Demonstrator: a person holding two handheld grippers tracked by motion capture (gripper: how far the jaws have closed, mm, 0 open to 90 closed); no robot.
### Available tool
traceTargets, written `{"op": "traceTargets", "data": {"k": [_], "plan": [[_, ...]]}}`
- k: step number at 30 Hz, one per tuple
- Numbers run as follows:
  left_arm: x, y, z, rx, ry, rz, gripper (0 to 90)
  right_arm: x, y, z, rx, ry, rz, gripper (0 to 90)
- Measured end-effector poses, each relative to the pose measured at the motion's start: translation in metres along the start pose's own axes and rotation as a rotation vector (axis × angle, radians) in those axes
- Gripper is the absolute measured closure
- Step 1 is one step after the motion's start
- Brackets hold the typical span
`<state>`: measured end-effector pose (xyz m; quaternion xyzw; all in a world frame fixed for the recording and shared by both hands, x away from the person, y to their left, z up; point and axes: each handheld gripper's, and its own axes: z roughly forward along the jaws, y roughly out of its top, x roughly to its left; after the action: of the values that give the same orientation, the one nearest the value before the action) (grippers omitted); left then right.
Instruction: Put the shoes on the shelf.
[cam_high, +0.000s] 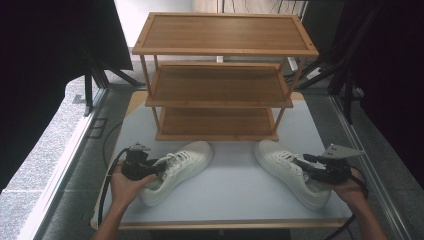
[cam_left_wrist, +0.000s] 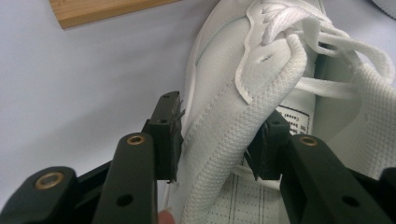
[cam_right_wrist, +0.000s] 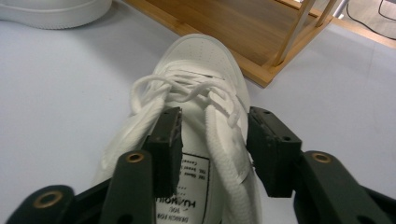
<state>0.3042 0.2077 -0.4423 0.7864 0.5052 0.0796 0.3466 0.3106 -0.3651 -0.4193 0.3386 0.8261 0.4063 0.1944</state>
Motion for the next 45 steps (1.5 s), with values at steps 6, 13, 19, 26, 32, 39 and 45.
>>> {"op": "traceTargets", "data": {"k": [6,13,19,26,32,39,45], "plan": [[0.000,0.000,0.000,0.001,0.000,-0.001,60.7,-0.006,-0.001,0.001,-0.010,0.007,0.021,67.5],[0.001,-0.001,0.001,0.005,-0.008,-0.018,59.9,-0.010,-0.003,0.004,-0.024,0.038,0.040,66.3],[0.004,-0.003,0.001,-0.010,-0.027,-0.044,61.1,-0.014,-0.008,0.004,-0.058,0.055,0.076,67.6],[0.002,-0.002,0.000,-0.012,-0.013,-0.035,64.5,-0.012,-0.006,0.004,-0.065,0.041,0.056,72.0],[0.001,-0.001,0.000,-0.013,0.002,-0.015,69.3,-0.011,-0.005,0.003,-0.068,0.034,0.044,75.0],[-0.001,0.000,-0.001,-0.021,0.016,0.017,74.1,-0.011,-0.004,0.001,-0.093,0.029,0.066,79.2],[-0.001,0.001,-0.002,-0.039,0.005,0.009,75.5,-0.007,-0.005,-0.002,-0.102,0.019,0.062,80.7]]}}
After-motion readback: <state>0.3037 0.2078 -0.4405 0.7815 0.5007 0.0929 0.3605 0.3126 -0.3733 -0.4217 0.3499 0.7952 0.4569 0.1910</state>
